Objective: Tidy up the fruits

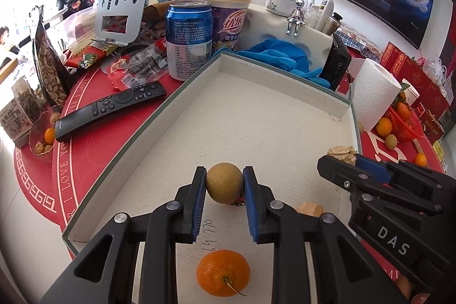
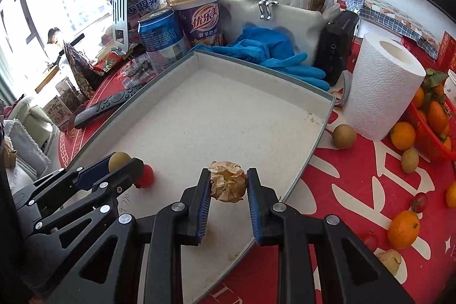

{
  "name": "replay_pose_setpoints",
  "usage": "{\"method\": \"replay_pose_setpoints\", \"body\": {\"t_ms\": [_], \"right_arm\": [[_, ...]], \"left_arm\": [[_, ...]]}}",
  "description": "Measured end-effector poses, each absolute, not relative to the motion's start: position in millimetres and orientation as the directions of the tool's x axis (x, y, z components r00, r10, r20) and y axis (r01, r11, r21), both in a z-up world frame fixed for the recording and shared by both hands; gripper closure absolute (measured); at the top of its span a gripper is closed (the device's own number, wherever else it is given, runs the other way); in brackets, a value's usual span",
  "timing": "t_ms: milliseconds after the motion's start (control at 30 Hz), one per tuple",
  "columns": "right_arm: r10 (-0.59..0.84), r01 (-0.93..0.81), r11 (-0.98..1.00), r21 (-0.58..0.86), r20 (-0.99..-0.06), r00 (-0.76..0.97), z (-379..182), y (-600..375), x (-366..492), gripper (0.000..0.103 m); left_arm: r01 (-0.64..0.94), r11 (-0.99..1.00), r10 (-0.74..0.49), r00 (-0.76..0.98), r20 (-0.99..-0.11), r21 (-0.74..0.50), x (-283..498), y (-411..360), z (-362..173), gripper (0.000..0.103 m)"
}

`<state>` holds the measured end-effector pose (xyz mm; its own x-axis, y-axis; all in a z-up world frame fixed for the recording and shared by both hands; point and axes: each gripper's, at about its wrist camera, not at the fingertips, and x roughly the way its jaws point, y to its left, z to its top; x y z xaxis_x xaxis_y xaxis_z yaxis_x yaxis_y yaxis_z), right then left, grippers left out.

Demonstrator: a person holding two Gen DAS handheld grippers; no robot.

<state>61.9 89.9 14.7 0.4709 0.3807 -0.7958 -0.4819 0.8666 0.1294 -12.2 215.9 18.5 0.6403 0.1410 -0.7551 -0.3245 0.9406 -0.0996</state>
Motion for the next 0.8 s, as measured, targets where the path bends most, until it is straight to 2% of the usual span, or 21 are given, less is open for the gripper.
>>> {"method": "replay_pose_setpoints", "body": {"t_ms": [67,100,133,167,200,267,300,400,533,667,733,800], "right_arm": [[0.383,-0.485,0.865,0.126,-0.789,0.48,18,92,62,0.075],[0.391,-0.489,0.863,0.132,-0.787,0.477,20,91,63,0.068],[0.397,-0.487,0.862,0.14,-0.784,0.477,21,91,63,0.052],[0.378,-0.465,0.876,0.127,-0.78,0.499,23,89,64,0.04],[0.367,-0.446,0.887,0.121,-0.772,0.52,26,84,64,0.035],[0.382,-0.416,0.896,0.155,-0.748,0.543,33,70,65,0.009],[0.399,-0.396,0.898,0.191,-0.734,0.551,38,59,65,0.001],[0.411,-0.338,0.908,0.249,-0.691,0.595,53,27,58,0.0],[0.343,-0.244,0.939,0.242,-0.691,0.636,59,-18,43,0.0],[0.258,-0.134,0.965,0.224,-0.733,0.63,46,-67,26,0.0],[0.202,-0.076,0.977,0.198,-0.769,0.606,36,-93,19,0.0],[0.142,-0.016,0.986,0.163,-0.804,0.577,24,-116,12,0.0]], "left_arm": [[-0.34,0.937,0.173,0.644,-0.745,-0.076,-14,214,21,0.062],[-0.361,0.931,0.206,0.649,-0.733,-0.058,-16,214,23,0.052],[-0.384,0.923,0.241,0.655,-0.716,-0.041,-19,214,26,0.042],[-0.399,0.916,0.264,0.667,-0.697,-0.034,-22,216,30,0.036],[-0.408,0.912,0.274,0.681,-0.679,-0.04,-25,217,34,0.026],[-0.401,0.913,0.26,0.716,-0.648,-0.076,-31,218,42,0.022],[-0.387,0.918,0.246,0.732,-0.636,-0.09,-33,215,45,0.022],[-0.308,0.946,0.19,0.775,-0.603,-0.098,-34,196,52,0.022],[-0.139,0.987,0.066,0.805,-0.589,-0.081,-37,147,58,0.021],[0.05,0.997,-0.074,0.773,-0.631,-0.056,-40,86,60,0.017],[0.091,0.995,-0.09,0.735,-0.671,-0.034,-40,57,53,0.013],[0.098,0.995,-0.075,0.683,-0.727,-0.011,-35,34,37,0.013]]}}
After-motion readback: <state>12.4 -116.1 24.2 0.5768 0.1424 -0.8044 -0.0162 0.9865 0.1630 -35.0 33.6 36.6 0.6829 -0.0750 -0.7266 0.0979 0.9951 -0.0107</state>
